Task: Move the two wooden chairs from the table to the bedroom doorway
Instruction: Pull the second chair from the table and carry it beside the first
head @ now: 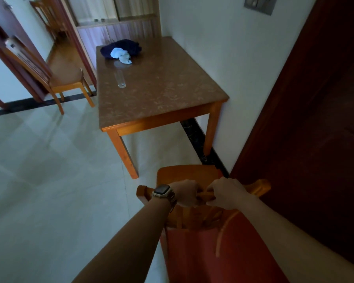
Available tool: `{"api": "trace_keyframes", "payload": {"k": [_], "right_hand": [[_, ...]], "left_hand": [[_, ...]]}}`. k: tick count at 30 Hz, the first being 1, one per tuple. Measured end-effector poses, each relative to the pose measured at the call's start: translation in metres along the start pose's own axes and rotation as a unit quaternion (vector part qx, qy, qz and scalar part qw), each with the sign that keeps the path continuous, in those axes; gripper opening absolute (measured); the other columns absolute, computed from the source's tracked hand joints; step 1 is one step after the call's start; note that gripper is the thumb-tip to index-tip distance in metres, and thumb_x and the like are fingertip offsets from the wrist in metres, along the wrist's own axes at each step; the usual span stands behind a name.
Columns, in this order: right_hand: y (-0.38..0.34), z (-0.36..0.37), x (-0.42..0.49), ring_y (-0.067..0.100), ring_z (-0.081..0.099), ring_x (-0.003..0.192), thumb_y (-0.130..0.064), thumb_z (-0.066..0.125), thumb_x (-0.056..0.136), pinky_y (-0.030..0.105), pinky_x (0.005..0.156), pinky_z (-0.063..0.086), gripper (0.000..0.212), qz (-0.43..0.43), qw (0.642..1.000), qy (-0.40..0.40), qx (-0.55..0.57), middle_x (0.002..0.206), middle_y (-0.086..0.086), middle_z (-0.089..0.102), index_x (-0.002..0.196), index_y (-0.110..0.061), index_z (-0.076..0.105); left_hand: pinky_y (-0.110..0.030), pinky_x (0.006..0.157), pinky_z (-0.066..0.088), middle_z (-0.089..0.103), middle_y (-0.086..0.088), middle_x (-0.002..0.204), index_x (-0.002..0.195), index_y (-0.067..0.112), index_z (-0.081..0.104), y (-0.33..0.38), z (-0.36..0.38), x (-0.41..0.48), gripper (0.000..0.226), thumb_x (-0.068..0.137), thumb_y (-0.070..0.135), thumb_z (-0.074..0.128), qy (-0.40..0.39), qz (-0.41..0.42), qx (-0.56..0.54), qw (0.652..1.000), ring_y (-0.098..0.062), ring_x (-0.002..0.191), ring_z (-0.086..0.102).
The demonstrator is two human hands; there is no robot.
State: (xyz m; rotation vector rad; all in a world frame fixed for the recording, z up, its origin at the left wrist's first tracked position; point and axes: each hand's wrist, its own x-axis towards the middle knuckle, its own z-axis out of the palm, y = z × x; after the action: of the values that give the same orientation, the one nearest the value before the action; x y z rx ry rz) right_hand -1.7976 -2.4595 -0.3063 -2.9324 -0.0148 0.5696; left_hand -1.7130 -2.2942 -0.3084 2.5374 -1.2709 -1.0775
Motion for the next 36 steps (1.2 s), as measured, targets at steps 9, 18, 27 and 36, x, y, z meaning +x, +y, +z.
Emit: {"api": "trace_keyframes", "payload": {"k": [9, 18, 27, 36], "right_hand": [[-0.019, 0.05, -0.05, 0.018, 0.061, 0.082, -0.054, 0.064, 0.093, 0.034, 0.068, 0.041, 0.023, -0.009, 1.0, -0.014, 0.024, 0.097, -0.007, 0.069, 0.104, -0.035, 0.07], [-0.035, 0.088, -0.086, 0.022, 0.066, 0.101, -0.048, 0.063, 0.095, 0.037, 0.078, 0.049, 0.026, -0.019, 0.997, -0.065, 0.028, 0.109, -0.002, 0.069, 0.114, -0.031, 0.07], [-0.045, 0.114, -0.11, 0.019, 0.058, 0.075, -0.049, 0.067, 0.093, 0.033, 0.063, 0.042, 0.022, -0.019, 0.995, -0.083, 0.051, 0.081, -0.007, 0.059, 0.094, -0.027, 0.067], [-0.061, 0.123, -0.122, 0.028, 0.067, 0.087, -0.03, 0.067, 0.096, 0.035, 0.065, 0.041, 0.016, 0.004, 0.997, -0.065, 0.044, 0.095, 0.006, 0.068, 0.104, -0.016, 0.067]], "left_hand": [[-0.042, 0.084, 0.057, 0.072, -0.012, 0.107, 0.12, 0.013, 0.069, 0.024, 0.06, -0.025, 0.022, 0.103, 0.023, 0.059, -0.079, -0.027, -0.019, 0.996, -0.026, 0.086, 0.063], [-0.049, 0.097, 0.057, 0.073, -0.013, 0.116, 0.128, 0.013, 0.069, 0.043, 0.105, -0.048, 0.029, 0.102, 0.023, 0.062, -0.125, -0.042, -0.058, 0.99, -0.032, 0.105, 0.07], [-0.049, 0.099, 0.058, 0.072, -0.011, 0.129, 0.145, 0.016, 0.06, 0.06, 0.131, -0.065, 0.046, 0.1, 0.016, 0.066, -0.133, -0.019, -0.032, 0.99, -0.033, 0.113, 0.069], [-0.042, 0.082, 0.056, 0.074, -0.01, 0.114, 0.128, 0.014, 0.069, 0.062, 0.15, -0.076, 0.03, 0.099, 0.014, 0.061, -0.066, -0.023, -0.03, 0.997, -0.029, 0.098, 0.069]]}}
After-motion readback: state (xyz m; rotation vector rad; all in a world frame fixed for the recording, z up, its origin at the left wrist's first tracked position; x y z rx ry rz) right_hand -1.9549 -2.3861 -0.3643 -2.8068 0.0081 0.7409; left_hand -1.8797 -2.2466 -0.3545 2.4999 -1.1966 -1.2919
